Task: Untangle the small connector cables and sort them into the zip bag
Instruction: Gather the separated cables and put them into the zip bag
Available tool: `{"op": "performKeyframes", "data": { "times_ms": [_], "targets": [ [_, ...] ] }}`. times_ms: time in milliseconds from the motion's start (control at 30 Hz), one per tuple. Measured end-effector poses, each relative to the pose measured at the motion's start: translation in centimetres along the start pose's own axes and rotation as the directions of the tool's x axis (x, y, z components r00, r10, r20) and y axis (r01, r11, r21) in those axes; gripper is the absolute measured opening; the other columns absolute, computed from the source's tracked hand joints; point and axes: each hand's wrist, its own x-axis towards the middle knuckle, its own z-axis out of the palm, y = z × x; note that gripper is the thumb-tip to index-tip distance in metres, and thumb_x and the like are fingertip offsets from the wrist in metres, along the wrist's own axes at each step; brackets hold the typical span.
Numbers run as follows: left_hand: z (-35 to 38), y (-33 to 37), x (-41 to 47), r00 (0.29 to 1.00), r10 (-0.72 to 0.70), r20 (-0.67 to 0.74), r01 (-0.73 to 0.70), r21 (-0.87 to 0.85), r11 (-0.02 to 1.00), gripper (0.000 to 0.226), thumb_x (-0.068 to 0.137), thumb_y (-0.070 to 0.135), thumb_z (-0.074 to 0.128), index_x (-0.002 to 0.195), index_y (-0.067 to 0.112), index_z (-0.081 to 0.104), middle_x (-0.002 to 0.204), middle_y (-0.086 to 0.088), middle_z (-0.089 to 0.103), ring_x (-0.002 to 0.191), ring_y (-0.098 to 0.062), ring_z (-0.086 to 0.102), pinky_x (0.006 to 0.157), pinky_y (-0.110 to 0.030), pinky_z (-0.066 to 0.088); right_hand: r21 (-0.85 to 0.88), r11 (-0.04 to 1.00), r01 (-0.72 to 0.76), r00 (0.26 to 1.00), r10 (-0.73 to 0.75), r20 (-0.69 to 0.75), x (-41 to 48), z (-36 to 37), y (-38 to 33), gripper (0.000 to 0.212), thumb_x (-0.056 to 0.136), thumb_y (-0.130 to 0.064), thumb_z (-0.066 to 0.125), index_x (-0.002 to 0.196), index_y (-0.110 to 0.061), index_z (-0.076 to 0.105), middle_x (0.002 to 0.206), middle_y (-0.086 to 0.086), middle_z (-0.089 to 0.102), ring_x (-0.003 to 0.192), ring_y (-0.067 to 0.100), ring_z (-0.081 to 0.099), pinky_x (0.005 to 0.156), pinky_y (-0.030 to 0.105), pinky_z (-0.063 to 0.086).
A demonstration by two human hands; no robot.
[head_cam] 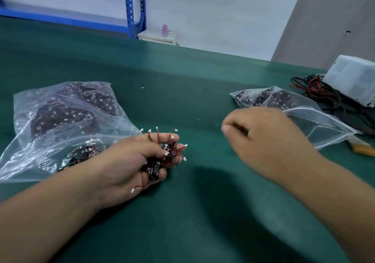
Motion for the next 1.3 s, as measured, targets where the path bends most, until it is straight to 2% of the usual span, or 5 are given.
{"op": "performKeyframes", "data": {
  "times_ms": [267, 533, 767, 967, 1300],
  "targets": [
    [0.4, -0.3, -0.1, 0.998, 0.061, -0.010, -0.061, 0.028, 0.998, 0.021, 0.093, 0.000, 0.057, 0.105, 0.015, 0.067, 0.098, -0.006, 0.076, 0.065, -0.012, 0.071, 0.045, -0.019, 0.051, 0.504, 0.863, -0.023, 0.979, -0.084, 0.188, -1.8, 7.3, -3.3, 0.074, 0.074, -0.067, 0.052, 0.142, -0.039, 0.044, 0.135, -0.027, 0.048, 0.127, -0.008, 0.043, 0.107, 0.021, 0.038],
    [0.5, -0.3, 0.0, 0.997, 0.034, 0.069, -0.042, 0.117, 0.992, 0.021, 0.095, 0.012, 0.058, 0.113, 0.005, 0.065, 0.092, -0.008, 0.074, 0.069, -0.012, 0.069, 0.041, -0.021, 0.046, 0.605, 0.793, 0.072, 0.996, -0.087, -0.005, -2.0, 8.6, -3.1, 0.034, 0.088, -0.039, 0.063, 0.122, -0.041, 0.058, 0.106, -0.018, 0.066, 0.105, 0.004, 0.061, 0.088, 0.023, 0.047],
    [-0.2, 0.0, 0.0, 0.988, -0.011, 0.151, -0.022, 0.213, 0.977, 0.050, 0.080, 0.017, 0.073, 0.127, 0.008, 0.058, 0.121, -0.022, 0.066, 0.095, -0.025, 0.059, 0.040, -0.020, 0.038, 0.597, 0.796, -0.101, 0.993, 0.045, 0.109, -1.9, 9.1, -2.8, 0.072, 0.079, -0.064, 0.054, 0.145, -0.049, 0.030, 0.120, -0.028, 0.046, 0.078, -0.013, 0.047, 0.079, 0.013, 0.039],
    [-0.1, 0.0, -0.2, 0.962, -0.015, 0.273, -0.080, 0.334, 0.939, 0.047, 0.088, 0.028, 0.068, 0.120, -0.003, 0.053, 0.075, -0.009, 0.067, 0.042, -0.009, 0.053, 0.036, -0.016, 0.033, 0.757, 0.649, -0.082, 0.995, 0.011, 0.099, -1.9, 7.9, -3.3, 0.026, 0.079, -0.033, 0.073, 0.100, -0.049, 0.067, 0.089, -0.023, 0.065, 0.075, -0.002, 0.061, 0.068, 0.009, 0.042],
    [-0.2, -0.2, 0.1, 0.996, 0.011, 0.094, -0.023, 0.129, 0.991, 0.036, 0.076, 0.022, 0.067, 0.111, 0.013, 0.064, 0.091, -0.012, 0.069, 0.058, -0.015, 0.060, 0.035, -0.021, 0.037, 0.868, 0.398, -0.296, 0.943, 0.267, 0.199, -1.8, 7.5, -2.3, 0.017, 0.084, -0.005, 0.073, 0.077, -0.020, 0.069, 0.058, 0.012, 0.060, 0.053, 0.012, 0.057, 0.055, 0.032, 0.045]
  ]
}}
